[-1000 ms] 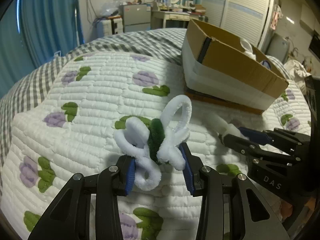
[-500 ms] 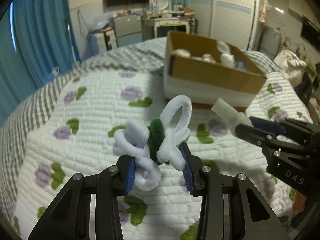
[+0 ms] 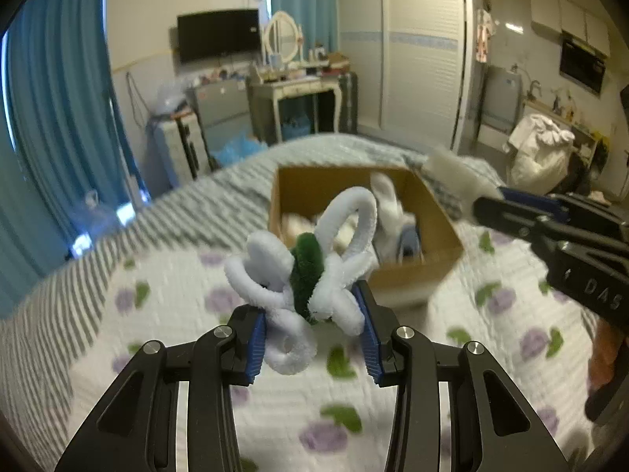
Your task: Organize soft objects
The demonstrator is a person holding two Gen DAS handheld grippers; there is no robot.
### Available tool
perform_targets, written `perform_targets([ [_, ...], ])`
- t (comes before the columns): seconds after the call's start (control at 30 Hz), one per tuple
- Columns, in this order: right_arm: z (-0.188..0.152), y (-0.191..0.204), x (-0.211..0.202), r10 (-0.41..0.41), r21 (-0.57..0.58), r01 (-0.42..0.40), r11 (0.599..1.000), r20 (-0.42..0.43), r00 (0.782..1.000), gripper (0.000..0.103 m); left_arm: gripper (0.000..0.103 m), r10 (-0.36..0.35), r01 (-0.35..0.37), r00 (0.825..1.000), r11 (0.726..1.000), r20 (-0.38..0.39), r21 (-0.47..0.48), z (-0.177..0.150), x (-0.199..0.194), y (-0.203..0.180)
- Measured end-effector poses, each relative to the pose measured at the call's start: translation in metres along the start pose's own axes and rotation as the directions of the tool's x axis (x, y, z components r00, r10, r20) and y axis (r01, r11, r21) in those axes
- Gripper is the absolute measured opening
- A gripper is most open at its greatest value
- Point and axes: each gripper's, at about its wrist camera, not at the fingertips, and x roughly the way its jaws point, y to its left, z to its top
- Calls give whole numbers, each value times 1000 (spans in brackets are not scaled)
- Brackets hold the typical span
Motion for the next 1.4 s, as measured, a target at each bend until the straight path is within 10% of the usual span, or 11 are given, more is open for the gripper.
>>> perform_targets([
  [0.33, 57, -48, 54, -27, 55, 27, 998, 16, 999, 29, 39, 1, -2, 1000, 999, 20, 52, 72, 64, -7],
  [0.67, 44, -82, 151, 6, 153, 4, 988, -62, 998, 33, 44, -26, 27, 1000, 996, -10, 86, 73, 151, -14],
  [0.77, 39, -87, 163, 3, 183, 9, 983, -67, 998, 52, 83, 24, -24, 1000, 995, -3, 94, 68, 159, -15],
  [0.9, 38, -95, 161, -29, 214, 39, 976, -50, 998, 64, 83, 14, -14, 1000, 999, -8, 45, 66, 156, -10],
  [1.13, 61, -91, 96, -79, 219, 76, 973, 4, 997, 64, 83, 38, -39, 999, 999, 32, 21, 77, 103, 0],
  [1.4, 110, -53, -41, -133, 167, 108, 980, 146, 980, 65, 83, 66, -74, 959, 997, 274, 18, 107, -49, -1],
])
